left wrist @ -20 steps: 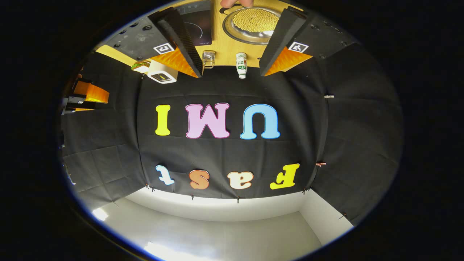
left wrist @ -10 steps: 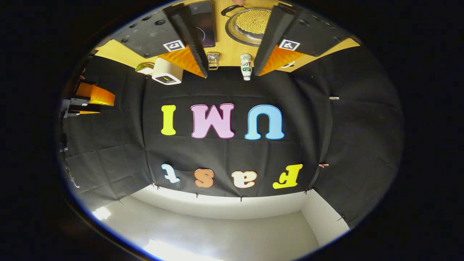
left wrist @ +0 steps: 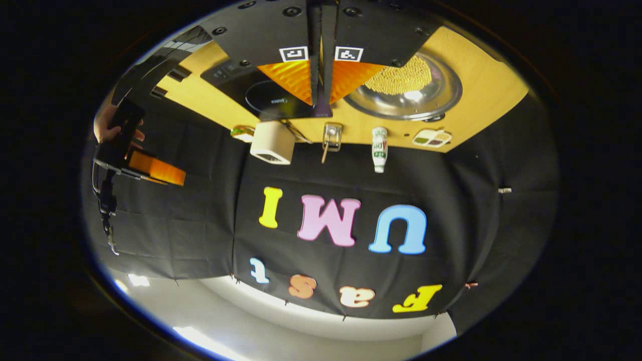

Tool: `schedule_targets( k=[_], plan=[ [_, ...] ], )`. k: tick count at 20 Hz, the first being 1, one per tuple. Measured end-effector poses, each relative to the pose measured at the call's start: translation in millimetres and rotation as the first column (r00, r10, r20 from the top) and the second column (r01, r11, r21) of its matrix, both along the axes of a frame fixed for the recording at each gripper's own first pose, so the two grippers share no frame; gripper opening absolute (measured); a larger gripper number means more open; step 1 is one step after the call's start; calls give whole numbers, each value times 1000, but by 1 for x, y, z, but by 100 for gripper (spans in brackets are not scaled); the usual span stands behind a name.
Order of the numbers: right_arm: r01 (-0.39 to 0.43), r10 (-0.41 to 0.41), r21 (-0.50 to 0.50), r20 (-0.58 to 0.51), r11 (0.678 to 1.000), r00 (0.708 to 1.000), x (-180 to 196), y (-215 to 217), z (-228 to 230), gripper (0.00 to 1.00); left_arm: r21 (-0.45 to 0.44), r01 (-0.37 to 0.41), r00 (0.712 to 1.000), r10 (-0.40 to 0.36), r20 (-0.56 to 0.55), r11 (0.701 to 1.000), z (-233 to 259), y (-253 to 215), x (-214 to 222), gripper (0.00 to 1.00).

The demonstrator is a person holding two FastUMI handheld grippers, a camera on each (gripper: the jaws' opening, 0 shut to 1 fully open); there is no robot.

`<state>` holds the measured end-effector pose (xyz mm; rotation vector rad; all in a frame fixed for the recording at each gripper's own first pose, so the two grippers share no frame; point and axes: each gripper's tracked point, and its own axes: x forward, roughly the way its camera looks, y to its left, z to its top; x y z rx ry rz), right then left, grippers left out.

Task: First push the handle of the pot to place it horizontally, then grasp the pot with both hands and set it on the induction cooktop.

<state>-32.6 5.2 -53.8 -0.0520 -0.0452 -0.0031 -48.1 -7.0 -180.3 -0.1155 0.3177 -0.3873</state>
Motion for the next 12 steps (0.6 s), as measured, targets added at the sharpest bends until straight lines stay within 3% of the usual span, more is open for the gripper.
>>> schedule_targets(
  k=[3, 7, 10, 12],
  plan=[
    [7, -7, -12, -15, 1000, 1000, -1, -4, -9, 97, 82, 62, 980, -45, -195, 995, -51, 18, -12, 5],
    [22, -23, -7, -36, 1000, 999, -1, -13, -22, 97, 207, 100, 924, -14, -383, 973, -93, 43, -15, 5],
    [31, -31, -3, -58, 1000, 998, -1, -19, -32, 97, 209, 163, 863, -36, -504, 964, -123, 40, -20, 5],
    [37, -37, -8, -68, 999, 997, -2, -22, -37, 98, 224, 174, 839, -25, -544, 959, -134, 43, -13, 5]
  ],
)
